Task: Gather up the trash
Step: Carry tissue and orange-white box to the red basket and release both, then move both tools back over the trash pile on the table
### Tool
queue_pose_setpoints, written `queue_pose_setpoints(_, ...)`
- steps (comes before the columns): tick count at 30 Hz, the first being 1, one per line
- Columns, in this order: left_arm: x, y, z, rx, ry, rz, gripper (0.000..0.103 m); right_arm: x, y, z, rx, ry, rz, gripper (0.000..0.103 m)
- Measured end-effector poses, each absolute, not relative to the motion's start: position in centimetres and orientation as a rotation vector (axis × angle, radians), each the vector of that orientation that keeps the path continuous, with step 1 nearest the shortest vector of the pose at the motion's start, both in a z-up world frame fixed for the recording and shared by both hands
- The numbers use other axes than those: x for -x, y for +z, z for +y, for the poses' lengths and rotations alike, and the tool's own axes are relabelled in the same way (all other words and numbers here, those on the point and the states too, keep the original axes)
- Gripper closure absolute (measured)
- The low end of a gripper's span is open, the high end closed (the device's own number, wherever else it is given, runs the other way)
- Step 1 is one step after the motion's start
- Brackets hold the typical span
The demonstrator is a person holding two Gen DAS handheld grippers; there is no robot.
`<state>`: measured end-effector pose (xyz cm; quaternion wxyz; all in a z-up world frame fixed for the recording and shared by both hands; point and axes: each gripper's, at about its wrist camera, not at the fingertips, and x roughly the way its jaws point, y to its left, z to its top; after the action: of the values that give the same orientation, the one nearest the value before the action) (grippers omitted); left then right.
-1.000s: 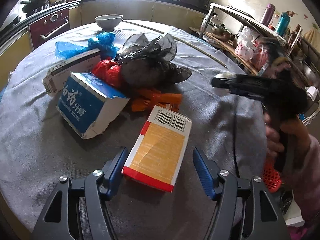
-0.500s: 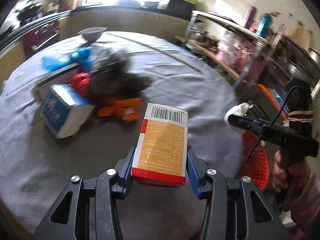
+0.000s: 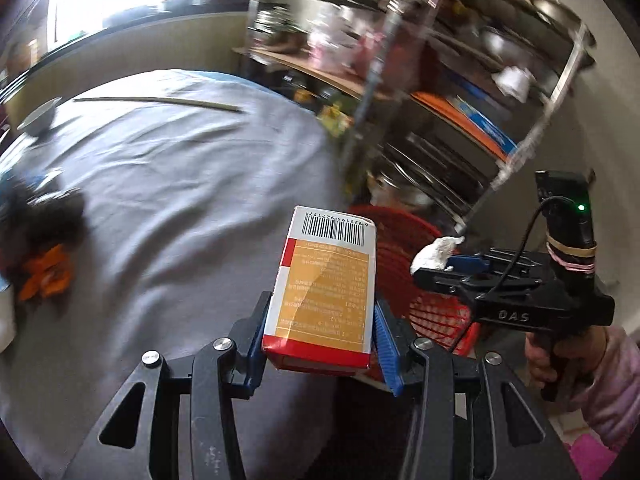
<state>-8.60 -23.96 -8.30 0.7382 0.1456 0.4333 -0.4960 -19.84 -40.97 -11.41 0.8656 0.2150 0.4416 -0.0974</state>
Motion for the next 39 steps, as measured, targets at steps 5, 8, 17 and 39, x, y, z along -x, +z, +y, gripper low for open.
queue_pose_setpoints(5,10.3,-9.7,-27.6,-0.396,-1.118,0.991,0.054,22.0,-13.4,-42.9,-0.506,-0.234,0.953,0.053)
queue_pose_setpoints(8,10.6,-10.3,-29.0,-0.428,-1.113,1.005,0.054,22.6,-14.2,-44.0,-0.535,-0.25,0.959,0.047)
queue_pose_setpoints(17,9.3,-10.2,-28.7,-0.432,-1.056,0.986,0.046,24.7,-14.3,-46.9,-0.641,-0.313,0.85,0.039)
queue_pose_setpoints(39,5.9,-8.0,-22.6,-0.263,-0.922,0.973,0.046,22.7,-18.2,-49.4,-0.865,-0.435,0.742,0.039)
